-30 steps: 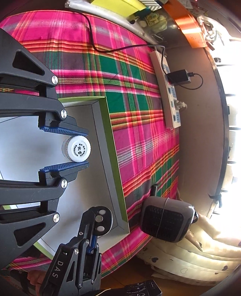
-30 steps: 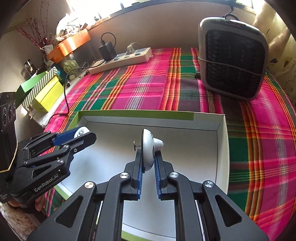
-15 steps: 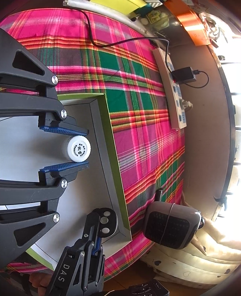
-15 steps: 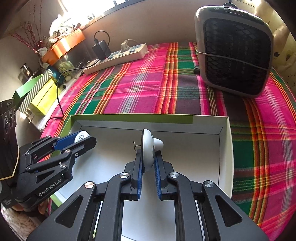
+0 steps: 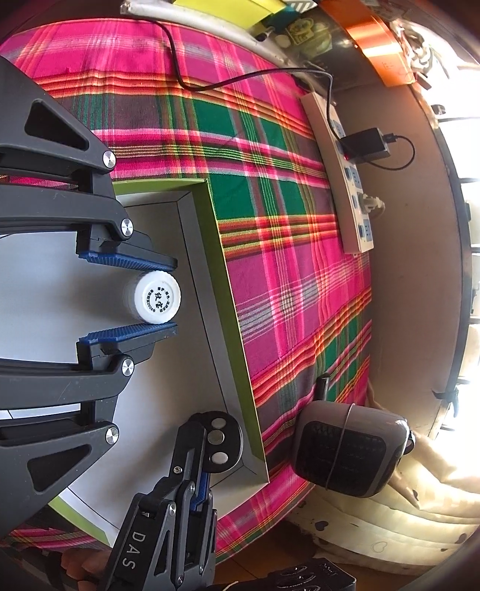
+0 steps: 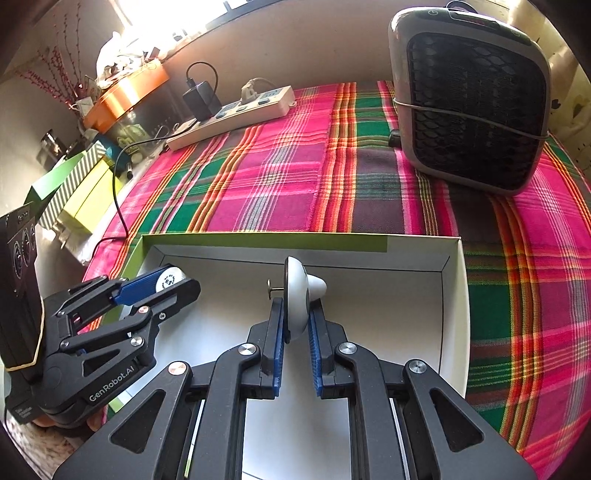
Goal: Organize objects
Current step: 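Lower the jar and puck into the box and open both grippers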
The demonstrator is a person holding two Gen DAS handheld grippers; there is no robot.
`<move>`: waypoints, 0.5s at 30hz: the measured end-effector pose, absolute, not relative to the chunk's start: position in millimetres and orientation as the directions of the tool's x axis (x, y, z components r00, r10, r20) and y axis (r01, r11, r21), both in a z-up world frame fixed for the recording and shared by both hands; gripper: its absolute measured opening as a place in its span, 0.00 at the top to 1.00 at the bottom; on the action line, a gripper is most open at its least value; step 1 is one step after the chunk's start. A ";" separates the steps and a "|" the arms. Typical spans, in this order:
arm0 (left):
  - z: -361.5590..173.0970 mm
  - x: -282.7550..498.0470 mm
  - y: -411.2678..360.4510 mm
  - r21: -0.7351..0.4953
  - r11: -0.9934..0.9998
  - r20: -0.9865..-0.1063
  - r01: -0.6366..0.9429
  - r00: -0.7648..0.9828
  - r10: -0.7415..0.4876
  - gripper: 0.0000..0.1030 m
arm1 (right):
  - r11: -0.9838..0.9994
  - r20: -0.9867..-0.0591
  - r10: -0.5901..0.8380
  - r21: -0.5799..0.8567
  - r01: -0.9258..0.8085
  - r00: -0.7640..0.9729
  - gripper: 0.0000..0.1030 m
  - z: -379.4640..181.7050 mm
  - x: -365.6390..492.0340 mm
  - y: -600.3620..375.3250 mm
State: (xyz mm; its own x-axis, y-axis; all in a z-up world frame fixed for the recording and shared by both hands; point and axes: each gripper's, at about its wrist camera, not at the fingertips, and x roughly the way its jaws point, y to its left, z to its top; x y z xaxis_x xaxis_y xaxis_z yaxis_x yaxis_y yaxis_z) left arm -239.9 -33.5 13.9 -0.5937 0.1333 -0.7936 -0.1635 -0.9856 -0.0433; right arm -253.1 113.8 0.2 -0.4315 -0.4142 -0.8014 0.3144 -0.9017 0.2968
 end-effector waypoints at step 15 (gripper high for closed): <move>13.9 -239.4 -33.1 -0.048 -0.986 -0.793 -0.161 -0.594 0.135 0.75 | -0.925 -0.820 -0.333 0.187 0.332 -0.466 0.69 2.7 -250.2 103.0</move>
